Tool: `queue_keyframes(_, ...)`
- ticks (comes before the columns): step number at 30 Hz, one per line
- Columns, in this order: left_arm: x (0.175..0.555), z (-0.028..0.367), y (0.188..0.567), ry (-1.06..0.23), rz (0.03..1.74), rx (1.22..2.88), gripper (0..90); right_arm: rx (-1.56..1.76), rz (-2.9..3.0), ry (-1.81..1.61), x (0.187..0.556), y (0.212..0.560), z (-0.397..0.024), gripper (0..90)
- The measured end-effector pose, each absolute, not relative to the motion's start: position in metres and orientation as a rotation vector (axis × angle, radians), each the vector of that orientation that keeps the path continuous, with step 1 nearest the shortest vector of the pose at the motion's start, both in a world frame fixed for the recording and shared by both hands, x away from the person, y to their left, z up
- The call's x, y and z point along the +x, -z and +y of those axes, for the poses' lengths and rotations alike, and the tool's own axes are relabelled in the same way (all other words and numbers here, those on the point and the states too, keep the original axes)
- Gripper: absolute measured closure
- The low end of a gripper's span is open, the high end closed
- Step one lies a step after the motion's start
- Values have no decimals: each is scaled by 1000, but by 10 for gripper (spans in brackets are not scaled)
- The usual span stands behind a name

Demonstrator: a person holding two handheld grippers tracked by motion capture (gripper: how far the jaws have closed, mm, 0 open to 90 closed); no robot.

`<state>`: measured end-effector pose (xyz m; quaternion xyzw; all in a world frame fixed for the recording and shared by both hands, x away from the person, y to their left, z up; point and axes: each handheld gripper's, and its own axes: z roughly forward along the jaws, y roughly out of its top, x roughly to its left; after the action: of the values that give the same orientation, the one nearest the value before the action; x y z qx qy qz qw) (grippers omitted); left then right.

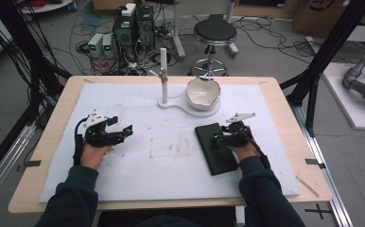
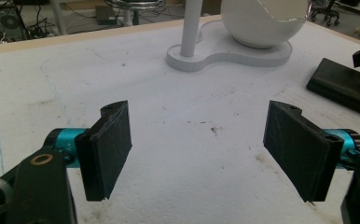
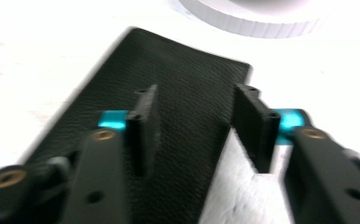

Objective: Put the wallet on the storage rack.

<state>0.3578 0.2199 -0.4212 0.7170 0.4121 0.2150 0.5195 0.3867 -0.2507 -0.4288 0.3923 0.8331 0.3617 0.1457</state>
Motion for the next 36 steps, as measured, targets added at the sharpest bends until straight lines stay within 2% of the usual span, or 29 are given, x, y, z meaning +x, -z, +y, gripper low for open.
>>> queue_keyframes(5, 356, 214, 419, -513, 965, 1720, 235, 1184, 2429, -1101, 379, 421, -271, 363)
queue_keyframes(6, 355, 212, 419, -518, 962, 1719, 235, 1224, 2469, -1125, 376, 423, -276, 325)
queue_keyframes(8, 355, 211, 419, -516, 961, 1721, 235, 1213, 2537, -1104, 373, 430, -273, 321)
queue_keyframes(10, 355, 206, 418, -518, 952, 1728, 235, 1218, 2578, -1088, 374, 440, -266, 269)
queue_keyframes(15, 354, 199, 418, -509, 931, 1742, 235, 1261, 2587, -1117, 376, 443, -268, 276)
queue_keyframes(17, 355, 196, 420, -506, 929, 1748, 235, 1273, 2590, -1118, 376, 442, -268, 306)
queue_keyframes(19, 356, 196, 420, -506, 932, 1754, 236, 1325, 2586, -1118, 378, 441, -270, 391)
queue_keyframes(22, 356, 198, 419, -512, 942, 1742, 236, 1373, 2568, -1146, 380, 441, -274, 467)
queue_keyframes(23, 356, 198, 419, -512, 942, 1742, 236, 1373, 2568, -1146, 380, 441, -274, 467)
queue_keyframes(25, 356, 198, 420, -513, 945, 1744, 236, 1414, 2551, -1183, 382, 442, -279, 541)
queue_keyframes(26, 356, 198, 420, -513, 945, 1744, 236, 1414, 2551, -1183, 382, 442, -279, 541)
queue_keyframes(27, 356, 197, 420, -511, 944, 1749, 236, 1433, 2552, -1203, 383, 443, -281, 576)
queue_keyframes(28, 356, 196, 420, -508, 941, 1752, 236, 1456, 2548, -1272, 384, 444, -284, 692)
queue_keyframes(29, 356, 196, 420, -506, 938, 1757, 236, 1456, 2548, -1272, 384, 444, -284, 692)
queue_keyframes(30, 356, 195, 421, -501, 931, 1762, 235, 1427, 2542, -1308, 384, 441, -285, 806)
queue_keyframes(33, 357, 192, 422, -489, 927, 1762, 241, 1393, 2548, -1275, 382, 439, -282, 812)
queue_keyframes(36, 358, 188, 423, -474, 916, 1757, 286, 1380, 2544, -1272, 382, 437, -282, 828)
